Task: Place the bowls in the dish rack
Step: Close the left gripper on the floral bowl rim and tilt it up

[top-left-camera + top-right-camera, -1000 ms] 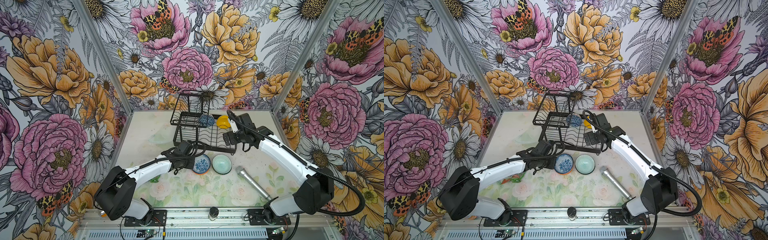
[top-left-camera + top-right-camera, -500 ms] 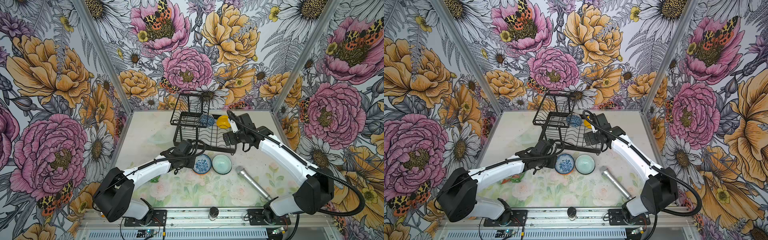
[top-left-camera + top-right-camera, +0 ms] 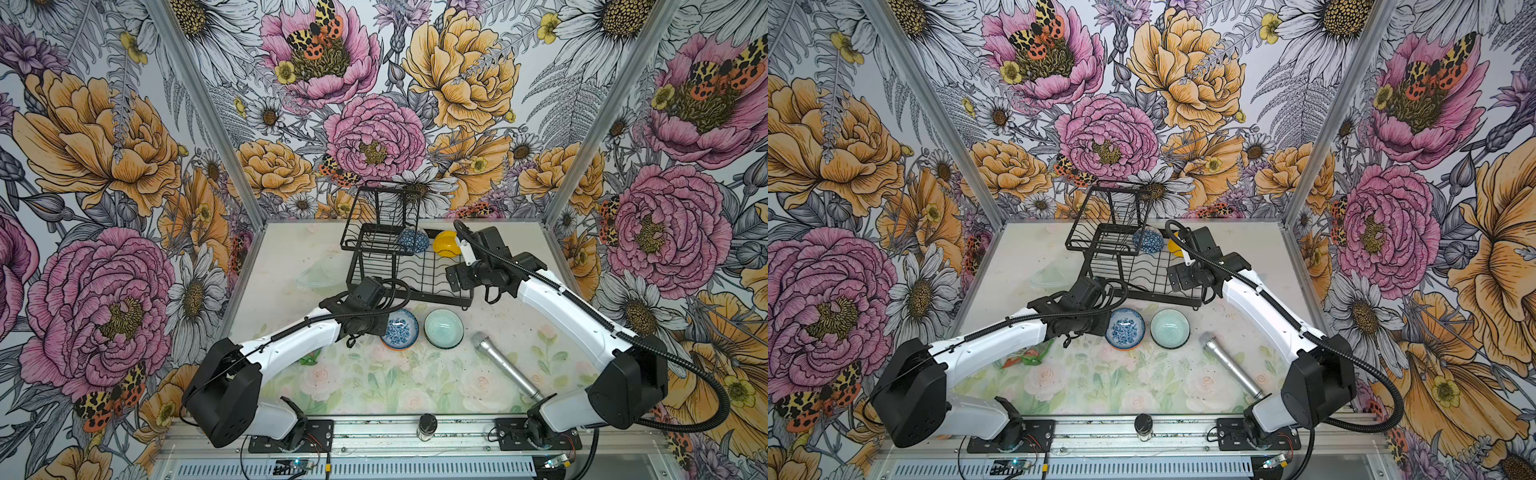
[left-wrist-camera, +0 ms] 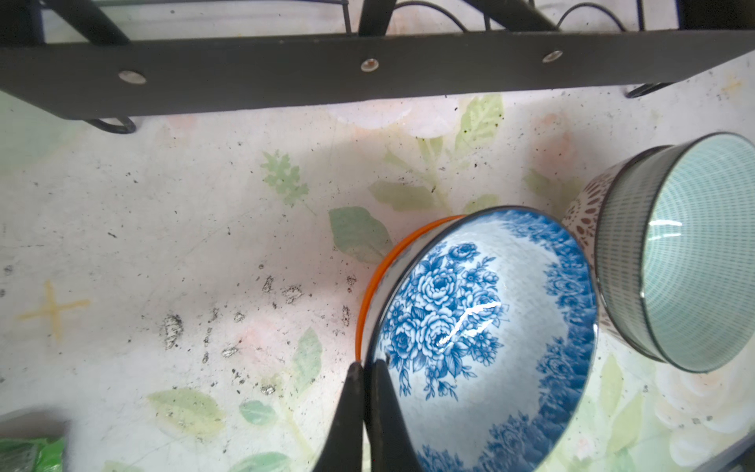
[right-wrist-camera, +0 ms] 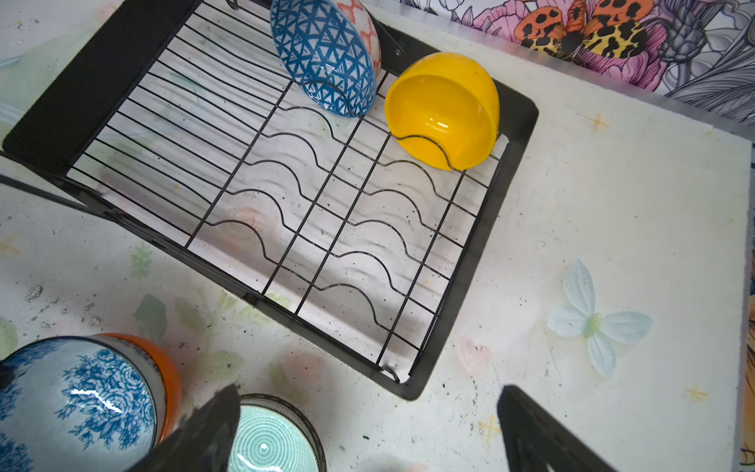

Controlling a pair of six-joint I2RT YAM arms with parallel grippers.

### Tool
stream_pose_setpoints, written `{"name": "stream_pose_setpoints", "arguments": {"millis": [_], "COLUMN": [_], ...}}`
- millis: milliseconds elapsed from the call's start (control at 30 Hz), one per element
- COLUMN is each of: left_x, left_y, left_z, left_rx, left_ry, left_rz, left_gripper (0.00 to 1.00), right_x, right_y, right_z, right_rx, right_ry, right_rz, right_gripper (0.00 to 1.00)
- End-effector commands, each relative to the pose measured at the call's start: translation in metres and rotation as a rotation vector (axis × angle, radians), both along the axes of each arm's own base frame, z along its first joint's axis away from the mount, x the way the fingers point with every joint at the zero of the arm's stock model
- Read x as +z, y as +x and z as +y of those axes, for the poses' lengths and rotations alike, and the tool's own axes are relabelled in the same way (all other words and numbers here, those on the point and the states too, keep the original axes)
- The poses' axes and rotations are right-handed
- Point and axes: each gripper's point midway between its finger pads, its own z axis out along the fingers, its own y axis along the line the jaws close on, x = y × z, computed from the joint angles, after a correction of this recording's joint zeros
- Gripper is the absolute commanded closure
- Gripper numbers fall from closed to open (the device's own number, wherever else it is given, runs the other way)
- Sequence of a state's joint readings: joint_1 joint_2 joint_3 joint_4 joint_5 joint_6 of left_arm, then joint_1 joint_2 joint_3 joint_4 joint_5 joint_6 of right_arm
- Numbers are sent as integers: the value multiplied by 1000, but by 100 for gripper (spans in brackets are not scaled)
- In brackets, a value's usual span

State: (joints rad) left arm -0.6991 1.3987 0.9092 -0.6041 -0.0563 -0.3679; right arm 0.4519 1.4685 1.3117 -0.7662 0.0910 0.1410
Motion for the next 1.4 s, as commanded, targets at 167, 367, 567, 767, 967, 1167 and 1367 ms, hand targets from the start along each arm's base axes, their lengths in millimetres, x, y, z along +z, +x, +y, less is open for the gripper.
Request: {"name": "stream_pose_setpoints", "arguments": {"millis": [167,367,567,767,967,1167,1367], "left_x": [3,-3,-16,-14,-8,-1,14], "left_y": [3,0,-2,-1,-1,0,1], "left_z": [2,0,-2,-5,-5,-5,-4], "left_rx": [-14,-26,-27,-27,-25,-23,-21], "left_ry": [98,103,113,101,92,82,57], "left_rz": [-14,5,34,27,13,-3,-34], "left_gripper": [91,75,72,82,93,100,100], "right_x": [9,7,5,5,5,7,9], "right_y": [3,2,2,1,0,0,-1], "right_z": [1,0,-1,-3,-4,-5,-6], "right_rx": [1,-1,-4,-7,-10,-11,-11], "right_ry": [23,20,17,15,16,18,19], "right_rz": [-31,-29,-27,-28,-29,-33,-39], "right_gripper": [1,1,1,1,1,1,0]}}
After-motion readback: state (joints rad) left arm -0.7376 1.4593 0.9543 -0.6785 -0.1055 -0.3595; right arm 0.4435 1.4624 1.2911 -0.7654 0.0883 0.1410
